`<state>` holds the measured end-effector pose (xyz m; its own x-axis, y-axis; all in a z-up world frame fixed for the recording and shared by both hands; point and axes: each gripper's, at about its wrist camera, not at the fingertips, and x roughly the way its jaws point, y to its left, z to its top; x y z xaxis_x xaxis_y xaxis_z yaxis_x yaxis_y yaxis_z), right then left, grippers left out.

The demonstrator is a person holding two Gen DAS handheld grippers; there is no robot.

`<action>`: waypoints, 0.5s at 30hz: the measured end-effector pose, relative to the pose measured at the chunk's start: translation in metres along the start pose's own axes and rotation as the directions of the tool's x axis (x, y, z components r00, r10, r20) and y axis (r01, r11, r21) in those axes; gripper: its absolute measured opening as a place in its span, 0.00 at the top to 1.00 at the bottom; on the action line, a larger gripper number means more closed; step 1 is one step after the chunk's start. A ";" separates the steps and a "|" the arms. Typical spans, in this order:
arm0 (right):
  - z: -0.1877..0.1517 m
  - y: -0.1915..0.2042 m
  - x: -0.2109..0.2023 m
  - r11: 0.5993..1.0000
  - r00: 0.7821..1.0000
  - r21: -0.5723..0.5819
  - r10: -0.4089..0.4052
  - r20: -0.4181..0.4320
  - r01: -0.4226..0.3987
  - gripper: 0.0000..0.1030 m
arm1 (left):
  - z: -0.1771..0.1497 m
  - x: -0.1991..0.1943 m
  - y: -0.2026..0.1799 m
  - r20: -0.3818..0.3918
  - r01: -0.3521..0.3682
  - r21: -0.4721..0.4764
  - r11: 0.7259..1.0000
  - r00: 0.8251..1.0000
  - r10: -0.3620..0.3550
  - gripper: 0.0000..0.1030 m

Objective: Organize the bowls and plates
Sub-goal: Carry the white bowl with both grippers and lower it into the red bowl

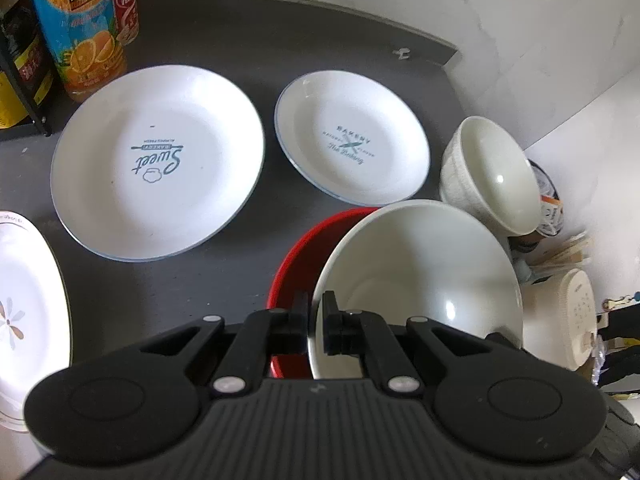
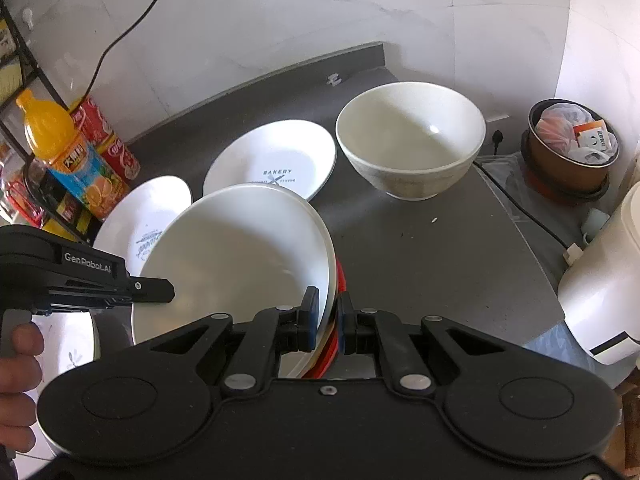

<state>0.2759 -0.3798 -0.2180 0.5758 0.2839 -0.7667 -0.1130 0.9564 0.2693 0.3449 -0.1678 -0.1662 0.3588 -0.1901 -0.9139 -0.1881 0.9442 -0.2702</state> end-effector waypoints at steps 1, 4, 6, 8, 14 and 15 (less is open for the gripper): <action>0.000 0.001 0.002 1.000 1.000 -0.007 -0.004 -0.004 0.004 0.91 | 0.000 0.002 0.000 -0.002 -0.007 0.001 1.000 1.000 0.007 0.96; 0.000 0.005 0.007 0.999 1.000 -0.035 -0.018 -0.010 0.017 0.90 | -0.002 0.007 -0.001 0.000 -0.027 0.015 1.000 1.000 0.027 0.96; 0.000 0.007 0.010 0.998 1.000 -0.058 -0.026 -0.015 0.025 0.90 | -0.002 0.010 -0.001 -0.002 -0.036 0.017 0.999 0.999 0.036 0.95; 0.000 0.009 0.012 0.996 0.999 -0.079 -0.031 -0.016 0.029 0.90 | -0.001 0.014 0.000 -0.004 -0.047 0.021 0.999 0.999 0.047 0.95; 0.003 0.021 0.017 0.985 0.998 -0.164 -0.062 -0.016 0.059 0.87 | -0.002 0.021 0.000 -0.019 -0.077 0.035 0.996 0.997 0.078 0.95; 0.004 0.022 0.017 0.984 0.998 -0.170 -0.062 -0.019 0.058 0.84 | -0.002 0.022 0.000 -0.020 -0.081 0.040 0.996 0.996 0.082 0.95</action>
<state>0.2861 -0.3540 -0.2224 0.5662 0.2257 -0.7928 -0.2161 0.9688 0.1215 0.3507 -0.1727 -0.1867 0.3236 -0.1173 -0.9389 -0.1801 0.9665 -0.1829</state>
